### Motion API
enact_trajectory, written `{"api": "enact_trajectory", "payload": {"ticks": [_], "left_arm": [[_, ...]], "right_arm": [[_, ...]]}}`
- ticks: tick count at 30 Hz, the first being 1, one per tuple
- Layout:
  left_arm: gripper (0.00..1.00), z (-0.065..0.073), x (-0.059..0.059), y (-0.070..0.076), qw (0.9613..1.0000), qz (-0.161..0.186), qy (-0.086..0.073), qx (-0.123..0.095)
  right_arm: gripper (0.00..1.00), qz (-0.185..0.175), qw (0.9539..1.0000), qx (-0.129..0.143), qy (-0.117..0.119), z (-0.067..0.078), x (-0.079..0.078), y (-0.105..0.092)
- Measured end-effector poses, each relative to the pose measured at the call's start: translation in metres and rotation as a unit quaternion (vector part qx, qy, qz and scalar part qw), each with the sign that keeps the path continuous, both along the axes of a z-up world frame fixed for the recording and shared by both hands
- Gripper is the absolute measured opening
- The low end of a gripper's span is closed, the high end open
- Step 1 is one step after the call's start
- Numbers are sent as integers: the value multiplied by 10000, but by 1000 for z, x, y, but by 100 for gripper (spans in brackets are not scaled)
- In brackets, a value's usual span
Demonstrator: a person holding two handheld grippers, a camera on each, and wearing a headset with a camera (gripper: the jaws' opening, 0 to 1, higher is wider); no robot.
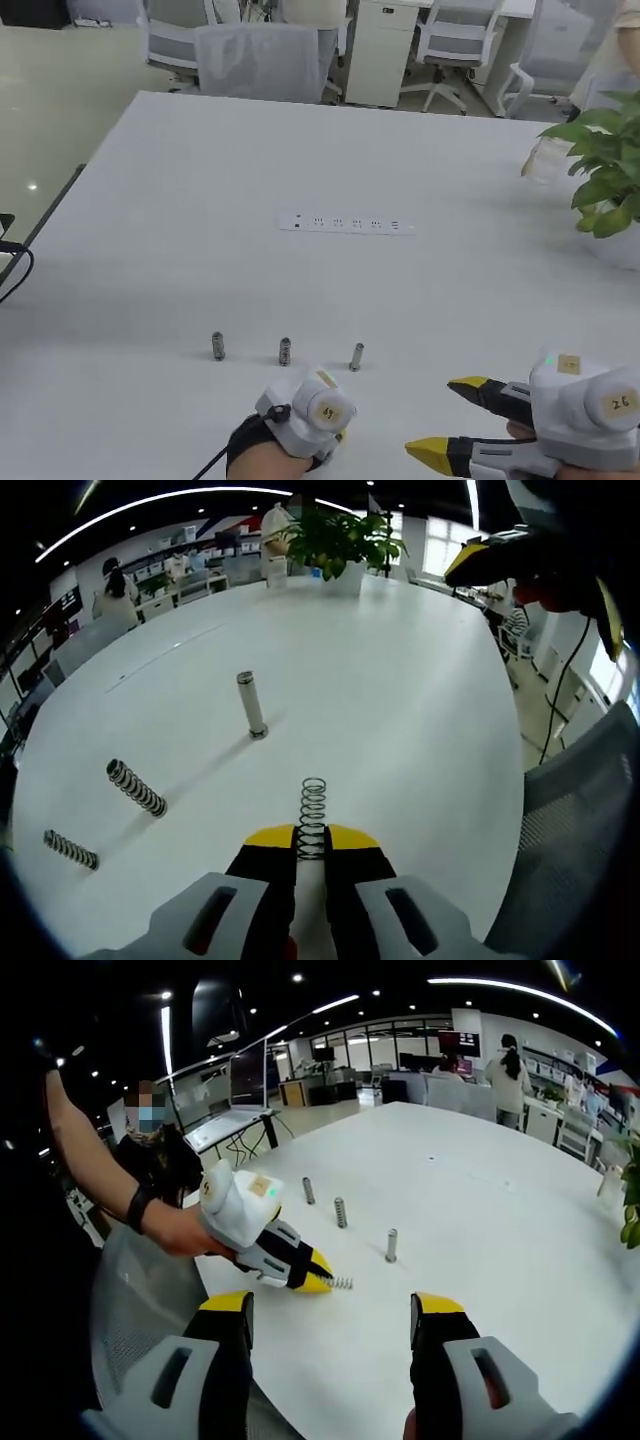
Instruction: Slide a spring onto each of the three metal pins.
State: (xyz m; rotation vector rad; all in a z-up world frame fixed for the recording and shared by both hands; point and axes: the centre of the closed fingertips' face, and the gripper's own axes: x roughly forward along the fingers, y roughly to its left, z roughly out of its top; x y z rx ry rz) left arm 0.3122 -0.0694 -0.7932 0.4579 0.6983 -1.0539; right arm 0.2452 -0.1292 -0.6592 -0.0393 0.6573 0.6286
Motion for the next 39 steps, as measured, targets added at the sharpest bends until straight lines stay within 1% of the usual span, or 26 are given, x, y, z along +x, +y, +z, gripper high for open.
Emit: {"api": "enact_trajectory", "payload": {"ticks": [1, 3, 5, 7, 10, 12, 14, 20, 24, 28, 32, 34, 39], "left_arm": [[2, 1, 1, 2, 10000, 9, 8, -5], [2, 3, 0, 7, 9999, 52, 80, -30], [2, 6, 0, 11, 10000, 49, 59, -59], [2, 10, 0, 16, 9999, 77, 76, -99], [2, 12, -1, 24, 9999, 61, 68, -106], [2, 13, -2, 30, 9999, 28, 53, -99], [2, 15, -2, 38, 9999, 54, 77, -122], [2, 19, -1, 60, 9998, 133, 71, -125], [2, 26, 0, 73, 9995, 229, 73, -208], [2, 35, 0, 82, 9991, 258, 60, -325], [2, 45, 2, 89, 9985, 332, -1, -431], [2, 48, 4, 90, 9982, 358, -3, -474], [2, 61, 4, 91, 9974, 366, -90, -615]], "right_arm": [[62, -7, 10000, 19, 7, 0, 0, 0], [62, -23, 10000, 70, 12, -1, 1, 2], [62, -4, 9999, 111, 14, -2, 1, 5], [62, 28, 9999, 138, 23, -3, 1, 10], [62, 73, 9999, 150, 44, -5, 1, 14], [62, 90, 9998, 180, 53, -5, 2, 17], [62, 115, 9997, 218, 72, -5, 1, 21], [62, 228, 9994, 251, 101, -7, -1, 32], [62, 265, 9992, 265, 123, -7, -1, 34], [62, 293, 9991, 282, 141, -7, 0, 36], [61, 338, 9989, 288, 153, -7, 1, 38], [60, 340, 9988, 311, 156, -7, 1, 39], [60, 365, 9985, 361, 177, -7, 3, 42]]}}
